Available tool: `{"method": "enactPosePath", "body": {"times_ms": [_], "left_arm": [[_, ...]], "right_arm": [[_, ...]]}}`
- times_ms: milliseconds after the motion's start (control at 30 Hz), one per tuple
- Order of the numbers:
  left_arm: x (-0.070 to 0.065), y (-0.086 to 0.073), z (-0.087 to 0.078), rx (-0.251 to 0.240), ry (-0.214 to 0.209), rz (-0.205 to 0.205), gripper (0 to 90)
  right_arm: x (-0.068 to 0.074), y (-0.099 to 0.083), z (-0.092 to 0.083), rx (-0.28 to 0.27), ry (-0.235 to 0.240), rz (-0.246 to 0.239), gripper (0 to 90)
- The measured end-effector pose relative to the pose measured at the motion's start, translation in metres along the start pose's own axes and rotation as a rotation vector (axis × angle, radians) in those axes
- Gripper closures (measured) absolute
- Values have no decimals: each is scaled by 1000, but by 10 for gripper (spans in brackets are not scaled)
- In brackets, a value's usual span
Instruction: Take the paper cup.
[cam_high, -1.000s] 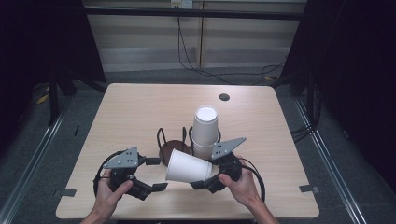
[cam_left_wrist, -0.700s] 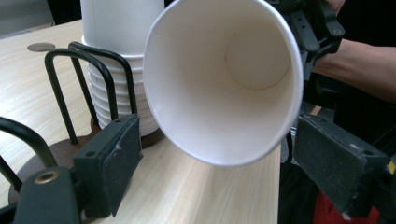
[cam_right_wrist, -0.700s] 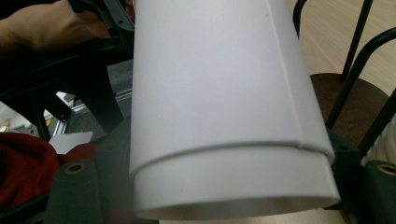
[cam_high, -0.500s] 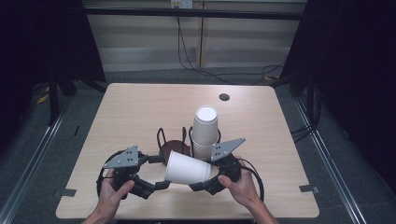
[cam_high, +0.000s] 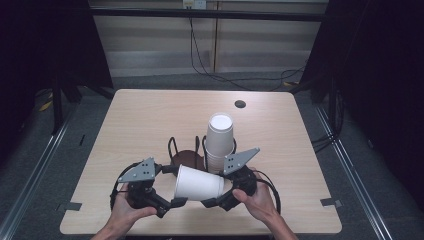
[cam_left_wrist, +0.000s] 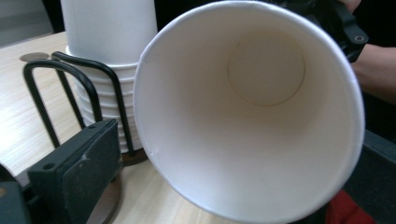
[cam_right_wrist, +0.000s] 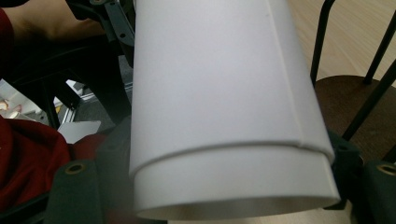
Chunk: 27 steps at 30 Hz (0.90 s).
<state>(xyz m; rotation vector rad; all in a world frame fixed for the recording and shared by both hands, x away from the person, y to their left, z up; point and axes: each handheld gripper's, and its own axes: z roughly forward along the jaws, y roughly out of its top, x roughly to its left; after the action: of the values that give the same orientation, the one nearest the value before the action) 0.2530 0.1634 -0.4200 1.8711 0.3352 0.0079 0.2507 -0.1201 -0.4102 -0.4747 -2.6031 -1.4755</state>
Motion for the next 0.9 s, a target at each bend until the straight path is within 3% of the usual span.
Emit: {"method": "enactPosePath", "body": {"times_ms": [333,700,900], "left_arm": [[-1,-1,6,-44,-27,-22,0],[0,-4,9,-51,-63,-36,31],[1,-5,9,-27,-84,-36,35]], "right_arm": [[2,1,4,11,5,-12,255],[3,1,8,15,12,-10,256],[3,1,13,23,23,-13,254]]}}
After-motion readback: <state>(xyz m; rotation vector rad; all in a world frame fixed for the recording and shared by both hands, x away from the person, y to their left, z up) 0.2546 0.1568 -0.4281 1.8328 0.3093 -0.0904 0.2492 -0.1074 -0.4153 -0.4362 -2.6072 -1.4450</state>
